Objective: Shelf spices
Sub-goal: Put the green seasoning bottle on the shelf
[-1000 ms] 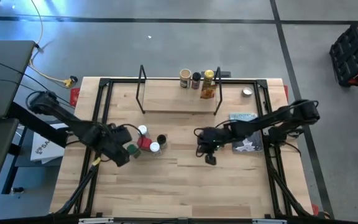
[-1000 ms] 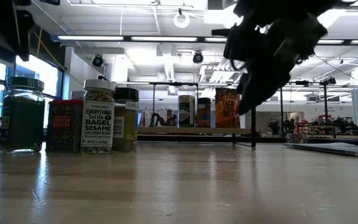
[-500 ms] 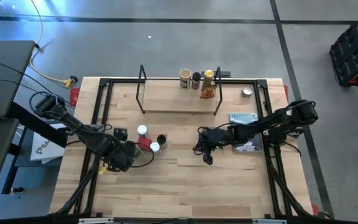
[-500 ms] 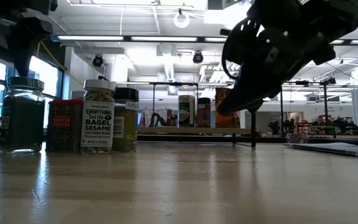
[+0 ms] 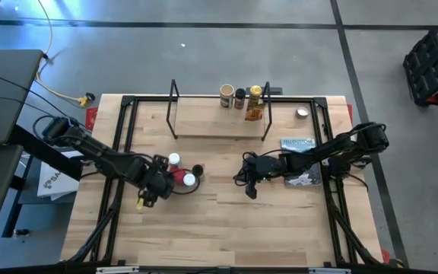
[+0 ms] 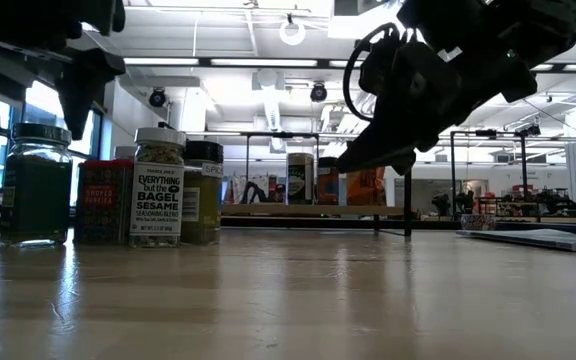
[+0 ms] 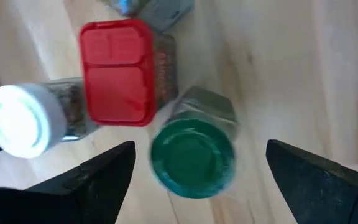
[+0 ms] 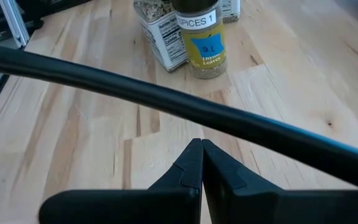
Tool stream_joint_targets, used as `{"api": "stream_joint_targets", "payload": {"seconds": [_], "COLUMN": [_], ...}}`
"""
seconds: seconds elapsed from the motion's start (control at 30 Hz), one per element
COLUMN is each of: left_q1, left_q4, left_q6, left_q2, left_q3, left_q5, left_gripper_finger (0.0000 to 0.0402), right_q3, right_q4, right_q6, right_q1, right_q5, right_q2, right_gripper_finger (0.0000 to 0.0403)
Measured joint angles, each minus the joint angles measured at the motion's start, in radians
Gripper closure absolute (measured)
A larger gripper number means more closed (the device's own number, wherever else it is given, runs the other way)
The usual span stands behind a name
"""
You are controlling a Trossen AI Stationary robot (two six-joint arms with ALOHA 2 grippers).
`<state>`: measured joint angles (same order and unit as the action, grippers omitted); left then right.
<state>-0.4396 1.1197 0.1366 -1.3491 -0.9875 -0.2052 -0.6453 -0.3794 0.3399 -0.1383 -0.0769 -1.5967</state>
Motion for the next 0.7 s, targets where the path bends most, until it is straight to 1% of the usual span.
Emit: {"api": "stream_joint_targets", "payload": {"seconds": [0.13, 0.23, 0.33, 0.53, 0.7], "left_q1": [0.022, 0.031, 0.040, 0.043, 0.055], "left_q4": [-0.008, -0.009, -0.014, -0.014, -0.013], "left_q6": [-0.010, -0.028, -0.036, -0.043, -0.036], "left_q2": [0.000, -0.001, -0.017, -0.059, -0.064], "left_q3": [0.000, 0.000, 0.000, 0.001, 0.001], "left_q5": [-0.006, 0.025, 0.046, 0.047, 0.080], "left_gripper_finger": [0.0046, 0.0053, 0.0069, 0.0107, 0.0136], "right_q3": [0.000, 0.000, 0.000, 0.000, 0.000], "right_q4": [0.000, 0.000, 0.000, 0.000, 0.001], "right_q6": [0.001, 0.001, 0.001, 0.000, -0.005], "right_q1": [0.000, 0.000, 0.000, 0.000, 0.000], "right_q5": [0.000, 0.001, 0.001, 0.001, 0.001], "right_q2": [0.000, 0.000, 0.000, 0.000, 0.000], "right_gripper_finger": [0.0403, 0.0403, 0.0403, 0.0403, 0.0403]}}
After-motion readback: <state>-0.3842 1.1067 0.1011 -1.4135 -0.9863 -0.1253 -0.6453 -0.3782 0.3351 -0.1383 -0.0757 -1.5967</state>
